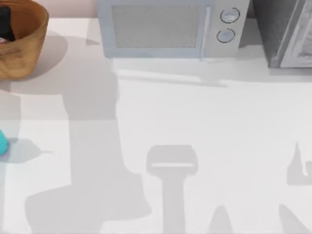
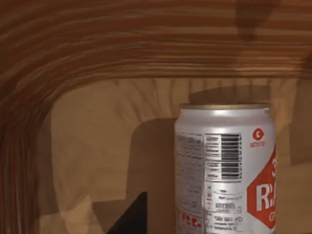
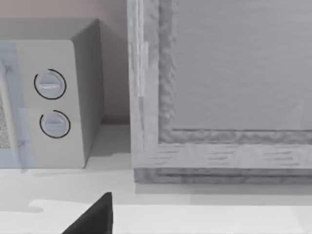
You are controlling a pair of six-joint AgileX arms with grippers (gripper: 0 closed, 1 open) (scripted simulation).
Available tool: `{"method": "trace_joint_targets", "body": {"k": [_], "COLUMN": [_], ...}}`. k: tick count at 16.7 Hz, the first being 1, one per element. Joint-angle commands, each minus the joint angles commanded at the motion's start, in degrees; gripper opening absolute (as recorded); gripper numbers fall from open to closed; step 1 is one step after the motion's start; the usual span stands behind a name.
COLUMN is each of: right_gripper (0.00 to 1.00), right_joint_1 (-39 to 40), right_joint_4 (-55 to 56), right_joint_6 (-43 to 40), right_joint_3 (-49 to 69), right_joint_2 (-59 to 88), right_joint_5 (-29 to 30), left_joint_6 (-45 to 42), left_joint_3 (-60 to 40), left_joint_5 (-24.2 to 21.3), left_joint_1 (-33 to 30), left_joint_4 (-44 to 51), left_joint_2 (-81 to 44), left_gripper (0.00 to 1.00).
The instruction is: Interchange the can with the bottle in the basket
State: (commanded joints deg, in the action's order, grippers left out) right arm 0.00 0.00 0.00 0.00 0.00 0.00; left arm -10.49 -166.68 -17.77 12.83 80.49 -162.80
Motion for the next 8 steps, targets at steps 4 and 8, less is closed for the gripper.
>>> {"method": "trace_joint_targets", "body": {"k": [4,8], "right_gripper": [1.00,1.00], "right_joint_1": [0.00,0.00], "right_joint_4": [0.00,0.00], "right_joint_6": [0.00,0.00], "right_joint_3": [0.00,0.00], "right_joint_2": [0.00,0.00], "right_joint_5": [0.00,0.00], "left_joint_6": [0.52,0.88], "left_joint_3": [0.14,0.36], "left_joint_5": [0.08,0.14], "left_joint_1": [-0.53,-0.87], "left_joint_4": [-2.60,-4.33], "left_joint_2": [-2.27,-3.64], "left_gripper": [1.00,1.00]}}
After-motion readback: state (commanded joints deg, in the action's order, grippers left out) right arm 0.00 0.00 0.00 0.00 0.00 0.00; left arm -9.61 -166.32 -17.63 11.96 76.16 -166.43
